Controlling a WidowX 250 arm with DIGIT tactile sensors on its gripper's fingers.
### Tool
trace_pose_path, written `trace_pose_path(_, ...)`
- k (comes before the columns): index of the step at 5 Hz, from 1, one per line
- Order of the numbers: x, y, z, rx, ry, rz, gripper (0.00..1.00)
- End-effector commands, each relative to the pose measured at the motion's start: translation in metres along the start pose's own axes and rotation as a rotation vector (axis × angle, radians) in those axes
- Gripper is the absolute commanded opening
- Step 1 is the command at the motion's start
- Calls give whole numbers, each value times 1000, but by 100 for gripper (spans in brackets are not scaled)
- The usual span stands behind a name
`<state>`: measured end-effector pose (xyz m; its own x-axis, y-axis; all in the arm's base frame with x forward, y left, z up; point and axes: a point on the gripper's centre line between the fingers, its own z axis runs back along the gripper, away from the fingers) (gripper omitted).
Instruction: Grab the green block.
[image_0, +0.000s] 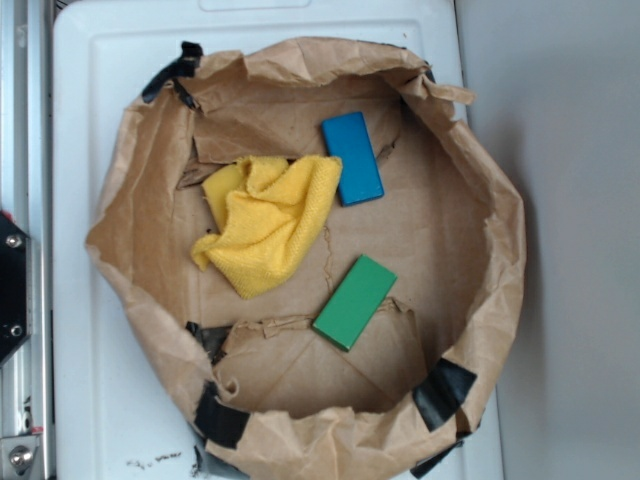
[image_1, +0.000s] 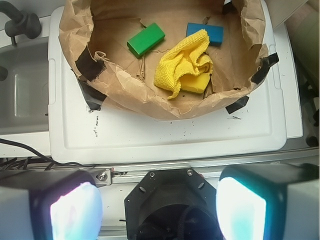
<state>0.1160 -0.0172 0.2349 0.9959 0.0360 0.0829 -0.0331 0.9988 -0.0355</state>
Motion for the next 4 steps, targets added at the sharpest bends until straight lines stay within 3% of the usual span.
trace_pose_path(1, 0, 0, 0, 0, 0, 0, 100)
trace_pose_path(2, 1, -11, 0, -61, -41, 110, 100)
trace_pose_path(3, -31, -12, -9, -93, -45, 106, 100)
trace_pose_path(4, -31, -12, -9, -93, -45, 106, 100)
